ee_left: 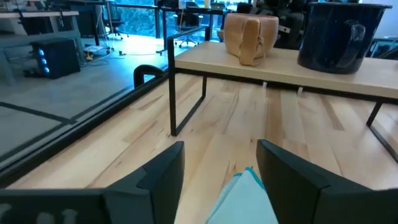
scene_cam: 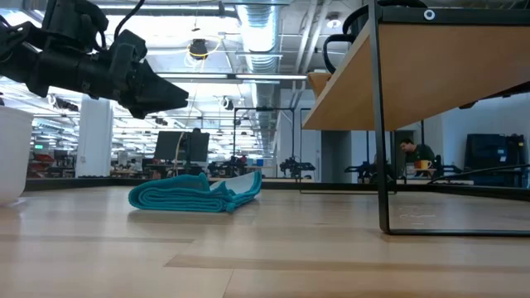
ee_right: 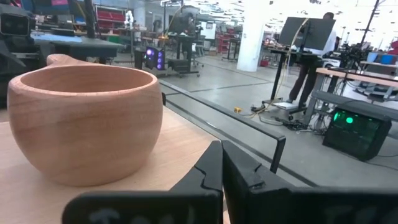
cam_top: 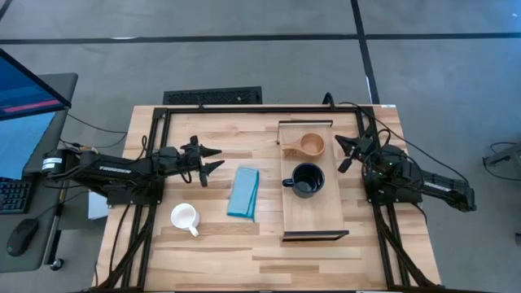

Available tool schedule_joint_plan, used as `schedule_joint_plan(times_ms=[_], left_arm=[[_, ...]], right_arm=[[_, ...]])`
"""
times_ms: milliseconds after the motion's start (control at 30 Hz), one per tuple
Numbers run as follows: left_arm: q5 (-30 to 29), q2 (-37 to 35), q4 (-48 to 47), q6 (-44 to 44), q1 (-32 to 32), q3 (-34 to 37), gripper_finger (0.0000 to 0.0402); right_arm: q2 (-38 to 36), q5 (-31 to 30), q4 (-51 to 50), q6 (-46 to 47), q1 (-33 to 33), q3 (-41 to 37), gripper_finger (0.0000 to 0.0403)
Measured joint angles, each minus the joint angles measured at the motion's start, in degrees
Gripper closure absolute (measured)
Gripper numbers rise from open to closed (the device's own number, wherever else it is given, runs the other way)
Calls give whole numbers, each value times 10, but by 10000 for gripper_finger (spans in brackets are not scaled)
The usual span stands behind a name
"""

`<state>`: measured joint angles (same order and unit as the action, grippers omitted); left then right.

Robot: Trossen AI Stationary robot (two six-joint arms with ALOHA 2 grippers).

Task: Stack small to large cups/mugs on shelf
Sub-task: Put the white mug on the shelf

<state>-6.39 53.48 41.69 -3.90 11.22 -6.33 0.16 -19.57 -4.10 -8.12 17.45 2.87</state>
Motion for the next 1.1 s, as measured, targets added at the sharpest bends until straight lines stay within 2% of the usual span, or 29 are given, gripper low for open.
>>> schedule_joint_plan(times_ms=[133, 333, 500, 767, 833, 967, 1100], left_arm=[[0, 0, -4, -23, 0, 0, 195], [0, 0, -22, -124, 0, 0, 193], [-3, 0, -16, -134, 0, 0, 193], [0, 0, 33, -227, 0, 0, 193], [9, 0, 65, -212, 0, 0, 193], [32, -1, 109, -118, -3, -13, 196], [31, -11, 54, -44, -22, -57, 207]], right_arm=[[0, 0, 0, 0, 0, 0, 379], [0, 0, 0, 0, 0, 0, 380], [0, 0, 0, 1, 0, 0, 379], [0, 0, 0, 1, 0, 0, 380], [0, 0, 0, 1, 0, 0, 379], [0, 0, -1, 1, 0, 0, 379], [0, 0, -1, 1, 0, 0, 380]])
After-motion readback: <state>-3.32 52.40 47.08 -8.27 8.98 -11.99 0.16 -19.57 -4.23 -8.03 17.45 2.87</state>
